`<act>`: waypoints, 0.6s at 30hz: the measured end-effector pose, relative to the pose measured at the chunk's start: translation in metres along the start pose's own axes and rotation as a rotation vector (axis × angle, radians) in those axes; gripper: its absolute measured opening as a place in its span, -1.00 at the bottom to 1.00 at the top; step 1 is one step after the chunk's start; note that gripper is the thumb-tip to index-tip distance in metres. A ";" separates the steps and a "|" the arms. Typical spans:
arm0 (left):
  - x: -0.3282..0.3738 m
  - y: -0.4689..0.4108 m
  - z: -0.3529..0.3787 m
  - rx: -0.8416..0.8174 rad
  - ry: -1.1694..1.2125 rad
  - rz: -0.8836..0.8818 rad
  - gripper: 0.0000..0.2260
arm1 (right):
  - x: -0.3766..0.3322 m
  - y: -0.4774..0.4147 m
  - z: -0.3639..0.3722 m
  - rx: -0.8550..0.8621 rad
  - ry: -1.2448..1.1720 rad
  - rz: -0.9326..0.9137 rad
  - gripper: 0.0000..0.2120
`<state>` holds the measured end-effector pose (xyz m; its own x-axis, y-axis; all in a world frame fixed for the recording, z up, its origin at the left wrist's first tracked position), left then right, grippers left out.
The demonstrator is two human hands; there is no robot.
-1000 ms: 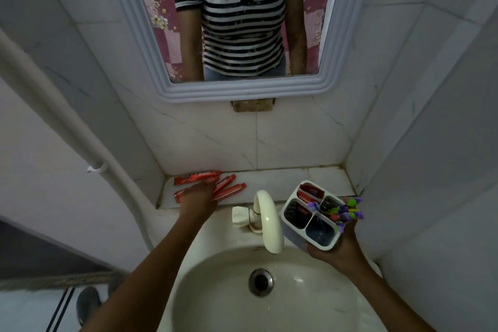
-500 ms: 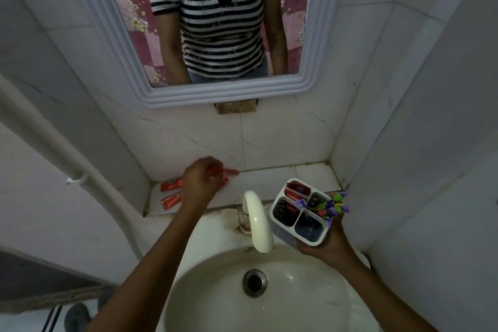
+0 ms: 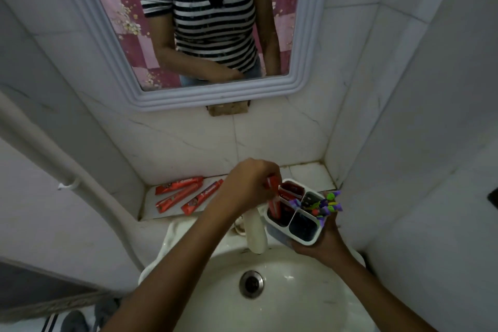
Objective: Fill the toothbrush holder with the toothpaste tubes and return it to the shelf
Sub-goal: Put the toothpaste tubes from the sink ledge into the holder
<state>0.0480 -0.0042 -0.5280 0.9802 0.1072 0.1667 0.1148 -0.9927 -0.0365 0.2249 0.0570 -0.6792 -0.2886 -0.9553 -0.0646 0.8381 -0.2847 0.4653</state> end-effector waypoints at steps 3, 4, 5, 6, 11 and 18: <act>-0.011 0.001 0.012 -0.044 0.068 -0.052 -0.81 | -0.002 -0.008 -0.007 0.001 -0.062 -0.019 -0.15; -0.019 0.002 0.012 -0.012 0.119 -0.105 -0.81 | -0.004 -0.009 -0.009 0.003 -0.102 -0.019 -0.13; -0.029 0.004 0.010 0.046 0.151 -0.172 -0.82 | -0.005 -0.010 -0.014 0.042 -0.074 -0.029 -0.09; -0.043 0.006 0.011 0.110 0.152 -0.251 -0.83 | -0.005 -0.009 -0.014 0.070 -0.043 -0.043 -0.05; -0.123 0.025 0.071 -0.001 -0.122 -0.542 -0.65 | -0.002 0.003 -0.004 -0.144 -0.146 0.039 -0.26; -0.153 0.056 0.129 -0.052 -0.318 -0.540 -0.51 | -0.003 -0.001 -0.003 0.003 -0.195 -0.001 -0.11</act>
<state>-0.0749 -0.0695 -0.6828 0.7870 0.5977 -0.1530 0.6072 -0.7942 0.0205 0.2263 0.0595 -0.6822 -0.3734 -0.9215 0.1068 0.8366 -0.2848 0.4679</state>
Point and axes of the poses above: each hand's wrist, its own y-axis away from the middle knuckle, its own z-axis out of the palm, x = y × z, the point moved 1 cm from there along -y, towards the middle knuckle, and after that the axes turned 13 degrees about -y, right-handed, at the moved point
